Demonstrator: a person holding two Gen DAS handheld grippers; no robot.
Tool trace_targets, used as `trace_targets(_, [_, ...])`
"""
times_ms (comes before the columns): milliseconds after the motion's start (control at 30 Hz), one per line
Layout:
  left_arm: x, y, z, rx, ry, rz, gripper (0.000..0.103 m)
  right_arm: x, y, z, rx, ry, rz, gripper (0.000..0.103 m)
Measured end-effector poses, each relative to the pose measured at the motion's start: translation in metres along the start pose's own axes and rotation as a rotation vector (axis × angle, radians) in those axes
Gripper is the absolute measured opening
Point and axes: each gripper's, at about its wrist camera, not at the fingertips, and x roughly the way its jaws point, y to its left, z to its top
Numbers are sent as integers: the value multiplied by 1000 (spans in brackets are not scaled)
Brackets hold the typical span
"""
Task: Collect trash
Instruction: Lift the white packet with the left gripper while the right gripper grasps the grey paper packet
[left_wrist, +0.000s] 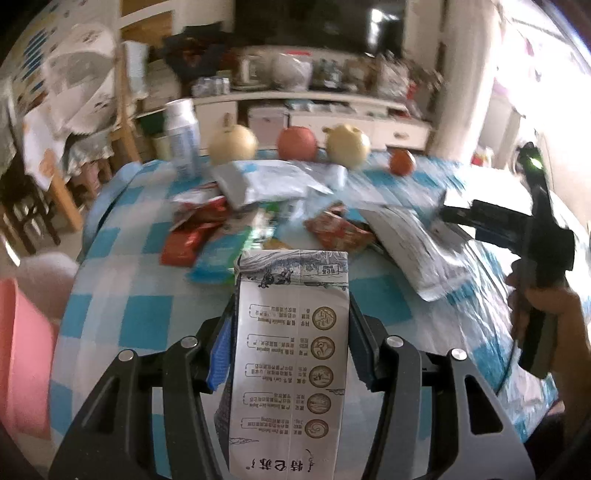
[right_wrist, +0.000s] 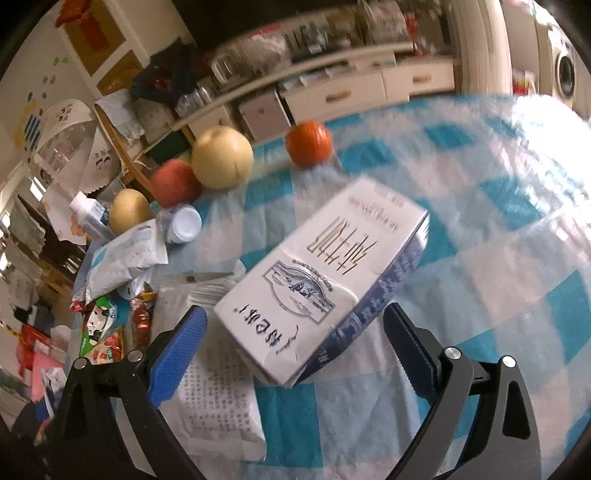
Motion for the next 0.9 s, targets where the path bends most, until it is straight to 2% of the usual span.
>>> trace_targets(133, [2,26,1,-82,-9,-4,55,-23,21,-4,-90,-77,32,95])
trace_targets(267, [-2,44,0,-131,-24,-5,55,-24,41,-24,-149,-9,73,95])
trace_targets(400, [-5,56,-1,-162,-38,-10,55,-12,52,-40,-193,50,48,95])
trace_targets(600, [-9,63,2,-173,-57,-27,55,14,61,-43,-194,100,19,95])
trace_targets(767, [-8,68,3,-178,-57,-36,55,35,78,-45,-240,120,-6,95])
trace_targets(833, [-7,69,4,-180,-57,-36,55,38,85,-46,-279,101,-59,95])
trace_targets(900, [-7,70,3,-185,-58,-39,55,39,86,-44,-280,93,-74,95])
